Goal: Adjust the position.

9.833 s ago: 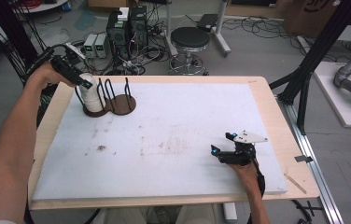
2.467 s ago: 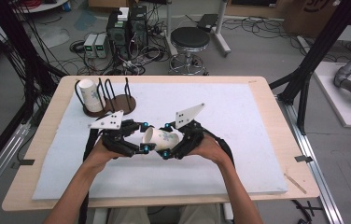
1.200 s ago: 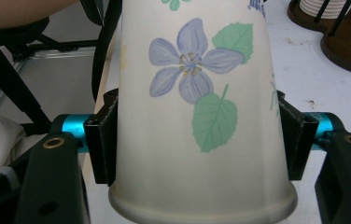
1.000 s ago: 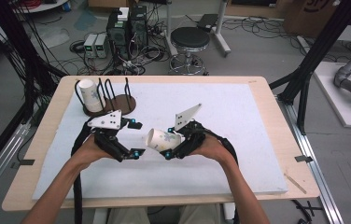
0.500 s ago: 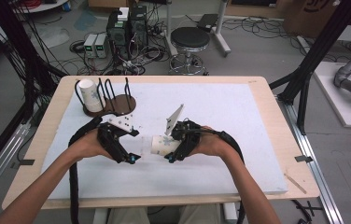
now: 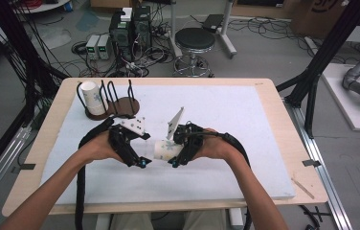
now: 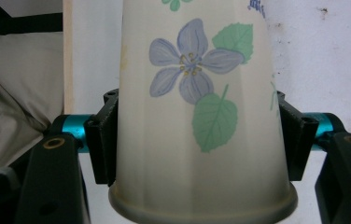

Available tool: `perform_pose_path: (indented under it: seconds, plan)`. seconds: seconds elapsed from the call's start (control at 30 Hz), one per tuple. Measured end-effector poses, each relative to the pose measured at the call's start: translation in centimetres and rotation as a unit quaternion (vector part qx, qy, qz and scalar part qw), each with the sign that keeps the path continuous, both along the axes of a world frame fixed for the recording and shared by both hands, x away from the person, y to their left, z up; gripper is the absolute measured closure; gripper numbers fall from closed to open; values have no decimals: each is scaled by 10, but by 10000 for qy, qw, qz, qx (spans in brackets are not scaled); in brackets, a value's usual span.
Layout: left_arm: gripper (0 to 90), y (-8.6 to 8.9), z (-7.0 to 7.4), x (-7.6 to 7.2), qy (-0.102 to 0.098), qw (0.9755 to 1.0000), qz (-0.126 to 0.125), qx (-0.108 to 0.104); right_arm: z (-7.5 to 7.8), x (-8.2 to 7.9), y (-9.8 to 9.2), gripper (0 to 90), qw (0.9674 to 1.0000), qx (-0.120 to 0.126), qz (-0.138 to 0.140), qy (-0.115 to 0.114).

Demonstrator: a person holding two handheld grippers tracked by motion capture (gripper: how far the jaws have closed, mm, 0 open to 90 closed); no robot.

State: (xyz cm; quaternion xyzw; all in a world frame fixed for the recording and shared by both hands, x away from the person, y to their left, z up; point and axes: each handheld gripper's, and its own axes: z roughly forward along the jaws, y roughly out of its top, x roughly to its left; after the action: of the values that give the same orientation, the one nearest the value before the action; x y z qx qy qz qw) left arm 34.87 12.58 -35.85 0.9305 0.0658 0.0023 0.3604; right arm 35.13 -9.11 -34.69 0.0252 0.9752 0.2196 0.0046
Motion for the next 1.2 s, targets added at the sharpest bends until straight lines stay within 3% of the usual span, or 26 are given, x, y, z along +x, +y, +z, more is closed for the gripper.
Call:
perform_pose_path:
  seconds: [0.23, 0.6, 0.77, 0.93, 1.2]
  plan:
    - [97, -15, 2, 2, -7, 9999, -144, 75, -1, -1, 3, 312, 10000, -18, 41, 33]
    - [115, -22, 0, 4, 31, 9997, -231, 123, -1, -1, 4, 312, 10000, -18, 91, 12]
    - [196, -24, -2, 6, 154, 9992, -371, 66, -2, -1, 5, 312, 9999, -39, 97, 44]
    - [354, -24, -4, 6, 108, 9982, -584, -5, -2, -1, 4, 312, 10000, -25, 72, 46]
    - [371, -24, -5, 7, 115, 9981, -599, 58, -3, 1, 4, 321, 10000, -20, 78, 32]
